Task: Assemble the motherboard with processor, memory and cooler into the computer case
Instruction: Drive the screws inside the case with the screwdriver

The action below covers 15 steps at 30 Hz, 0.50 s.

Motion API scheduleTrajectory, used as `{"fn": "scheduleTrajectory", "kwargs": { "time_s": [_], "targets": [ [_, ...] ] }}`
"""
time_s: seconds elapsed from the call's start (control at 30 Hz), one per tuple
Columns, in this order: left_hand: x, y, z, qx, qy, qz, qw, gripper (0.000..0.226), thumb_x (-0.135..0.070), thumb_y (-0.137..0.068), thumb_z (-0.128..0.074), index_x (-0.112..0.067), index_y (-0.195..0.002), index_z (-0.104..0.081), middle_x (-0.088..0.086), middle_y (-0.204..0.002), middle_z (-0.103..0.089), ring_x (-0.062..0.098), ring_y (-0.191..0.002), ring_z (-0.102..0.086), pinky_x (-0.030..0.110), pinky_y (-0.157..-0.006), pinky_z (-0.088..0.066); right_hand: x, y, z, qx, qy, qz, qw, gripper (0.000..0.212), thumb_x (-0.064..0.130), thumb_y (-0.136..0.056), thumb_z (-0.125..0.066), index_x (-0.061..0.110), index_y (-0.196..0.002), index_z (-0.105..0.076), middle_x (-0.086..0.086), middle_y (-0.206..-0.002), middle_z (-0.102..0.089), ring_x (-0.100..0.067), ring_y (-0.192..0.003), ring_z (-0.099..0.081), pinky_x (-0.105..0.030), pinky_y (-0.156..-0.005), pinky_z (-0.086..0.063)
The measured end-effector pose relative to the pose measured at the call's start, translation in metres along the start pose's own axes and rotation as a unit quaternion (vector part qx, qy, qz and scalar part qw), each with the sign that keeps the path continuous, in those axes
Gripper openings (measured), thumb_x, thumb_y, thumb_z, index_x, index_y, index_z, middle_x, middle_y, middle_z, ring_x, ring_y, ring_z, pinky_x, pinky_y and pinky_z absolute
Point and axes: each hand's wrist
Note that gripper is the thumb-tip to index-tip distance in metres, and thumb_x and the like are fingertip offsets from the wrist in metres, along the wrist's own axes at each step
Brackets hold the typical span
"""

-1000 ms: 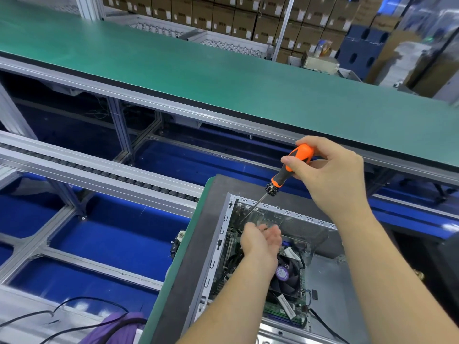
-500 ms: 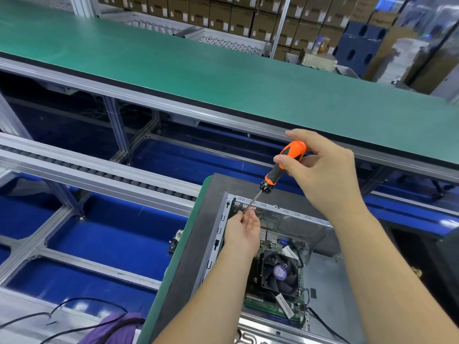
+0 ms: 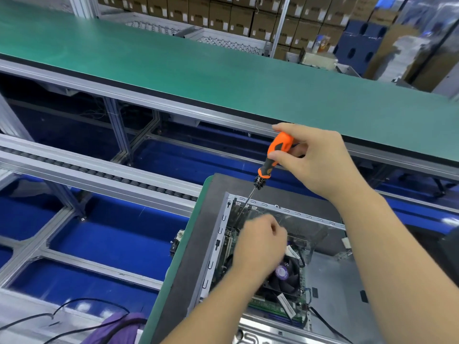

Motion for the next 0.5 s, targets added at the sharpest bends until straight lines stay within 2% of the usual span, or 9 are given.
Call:
{"fn": "scheduleTrajectory", "kwargs": {
  "time_s": [0.1,0.17,0.23,0.27,0.33,0.43,0.5],
  "targets": [
    [-0.003,-0.016,0.052,-0.142,-0.035,-0.106,0.984,0.019,-0.037,-0.082,-0.045,-0.025,-0.073,-0.057,-0.012,-0.064,-0.06,0.007,-0.062,-0.056,0.024,-0.056,-0.046,0.001,-0.002,-0.004,-0.013,0.005,0.019,1.0,0.041,0.027,-0.083,-0.082,0.022,-0.122,-0.071,0.005,-0.087,-0.07,-0.013,-0.073,-0.065,-0.035,-0.085,-0.056],
    [0.007,-0.033,0.077,-0.188,-0.037,-0.135,0.972,0.01,-0.034,-0.082,-0.052,-0.03,-0.087,-0.06,-0.017,-0.078,-0.06,0.005,-0.078,-0.055,0.02,-0.067,-0.043,0.002,-0.004,-0.008,-0.029,0.013,0.024,0.999,0.037,0.033,-0.081,-0.083,0.018,-0.113,-0.072,0.002,-0.083,-0.067,-0.015,-0.07,-0.057,-0.039,-0.081,-0.055],
    [0.015,-0.051,0.083,-0.112,-0.109,-0.131,0.979,0.026,-0.034,-0.083,-0.065,-0.029,-0.109,-0.063,-0.017,-0.1,-0.06,0.011,-0.098,-0.052,0.029,-0.084,-0.043,0.004,-0.007,-0.011,-0.044,0.01,0.022,0.999,0.036,0.037,-0.08,-0.084,0.015,-0.105,-0.072,0.0,-0.077,-0.064,-0.019,-0.068,-0.052,-0.04,-0.076,-0.053],
    [0.018,-0.058,0.08,-0.069,-0.164,-0.124,0.976,0.035,-0.04,-0.083,-0.069,-0.029,-0.116,-0.063,-0.015,-0.107,-0.061,0.013,-0.105,-0.051,0.034,-0.091,-0.043,0.006,-0.008,-0.013,-0.047,0.014,0.025,0.999,0.036,0.039,-0.079,-0.083,0.013,-0.101,-0.072,-0.002,-0.075,-0.063,-0.02,-0.067,-0.051,-0.04,-0.073,-0.052],
    [0.023,-0.068,0.072,-0.03,-0.213,-0.11,0.97,0.041,-0.051,-0.082,-0.072,-0.03,-0.117,-0.065,-0.013,-0.113,-0.064,0.015,-0.11,-0.052,0.041,-0.098,-0.042,0.011,-0.011,-0.015,-0.046,0.026,0.032,0.998,0.036,0.043,-0.08,-0.082,0.013,-0.095,-0.07,-0.003,-0.072,-0.062,-0.02,-0.065,-0.05,-0.037,-0.069,-0.051],
    [0.033,-0.074,0.065,-0.045,-0.137,-0.086,0.986,0.026,-0.043,-0.083,-0.076,-0.029,-0.105,-0.071,-0.009,-0.102,-0.069,0.014,-0.097,-0.059,0.04,-0.093,-0.048,0.015,-0.013,-0.016,-0.031,0.039,0.028,0.998,0.036,0.047,-0.082,-0.079,0.015,-0.094,-0.069,0.0,-0.072,-0.061,-0.017,-0.067,-0.049,-0.035,-0.07,-0.049],
    [0.038,-0.077,0.063,-0.062,-0.121,-0.083,0.987,0.019,-0.038,-0.084,-0.076,-0.024,-0.098,-0.075,-0.008,-0.085,-0.07,0.009,-0.079,-0.059,0.031,-0.078,-0.049,0.015,-0.013,-0.016,-0.026,0.037,0.021,0.999,0.038,0.048,-0.082,-0.078,0.015,-0.099,-0.069,0.001,-0.076,-0.061,-0.017,-0.071,-0.051,-0.035,-0.074,-0.05]
  ]
}}
Point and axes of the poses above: each hand's wrist, its own y-axis away from the middle knuckle, its own z-axis out of the back of the hand, x = y × z
